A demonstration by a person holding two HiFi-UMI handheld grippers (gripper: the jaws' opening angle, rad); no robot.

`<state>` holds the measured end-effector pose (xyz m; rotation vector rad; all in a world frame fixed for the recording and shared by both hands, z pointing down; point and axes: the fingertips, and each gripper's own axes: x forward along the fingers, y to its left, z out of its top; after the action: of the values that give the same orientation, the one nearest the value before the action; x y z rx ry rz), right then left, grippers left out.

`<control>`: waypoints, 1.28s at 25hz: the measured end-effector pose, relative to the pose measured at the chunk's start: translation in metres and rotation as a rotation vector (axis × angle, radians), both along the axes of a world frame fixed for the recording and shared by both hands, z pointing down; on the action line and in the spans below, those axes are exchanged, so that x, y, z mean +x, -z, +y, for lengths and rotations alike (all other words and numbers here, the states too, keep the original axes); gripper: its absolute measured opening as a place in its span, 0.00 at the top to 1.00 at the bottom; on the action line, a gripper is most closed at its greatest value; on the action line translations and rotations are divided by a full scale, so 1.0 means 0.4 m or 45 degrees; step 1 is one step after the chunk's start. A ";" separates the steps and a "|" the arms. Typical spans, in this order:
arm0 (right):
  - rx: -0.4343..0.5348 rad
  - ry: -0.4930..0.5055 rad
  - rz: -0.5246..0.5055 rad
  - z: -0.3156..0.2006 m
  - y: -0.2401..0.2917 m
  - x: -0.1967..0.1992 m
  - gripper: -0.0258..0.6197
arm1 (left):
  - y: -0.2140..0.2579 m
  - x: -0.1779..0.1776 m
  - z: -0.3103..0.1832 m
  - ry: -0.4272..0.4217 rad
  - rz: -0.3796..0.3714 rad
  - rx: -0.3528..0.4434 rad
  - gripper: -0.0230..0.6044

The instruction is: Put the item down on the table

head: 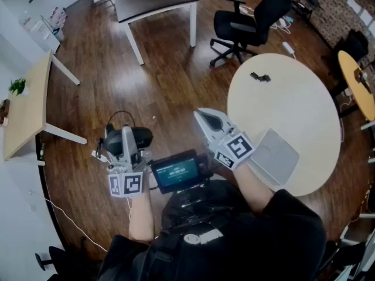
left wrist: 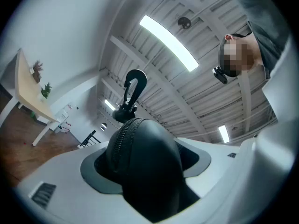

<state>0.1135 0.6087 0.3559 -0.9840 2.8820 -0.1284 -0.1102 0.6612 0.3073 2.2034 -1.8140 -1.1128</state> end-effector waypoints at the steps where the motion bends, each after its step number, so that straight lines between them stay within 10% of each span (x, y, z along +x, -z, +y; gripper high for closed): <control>1: 0.006 -0.005 0.001 -0.006 0.002 0.002 0.96 | 0.000 -0.001 -0.004 0.000 -0.001 0.003 0.44; 12: 0.058 -0.026 0.013 -0.065 -0.002 -0.017 0.96 | -0.018 -0.032 -0.046 -0.001 -0.014 0.009 0.44; 32: 0.059 -0.001 -0.032 -0.666 0.002 -0.053 0.96 | 0.026 -0.055 -0.655 0.010 -0.084 0.021 0.44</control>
<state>0.0923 0.3423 0.3551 -0.9688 2.8480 -0.0730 -0.1320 0.3992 0.2970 2.2700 -1.8475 -1.0724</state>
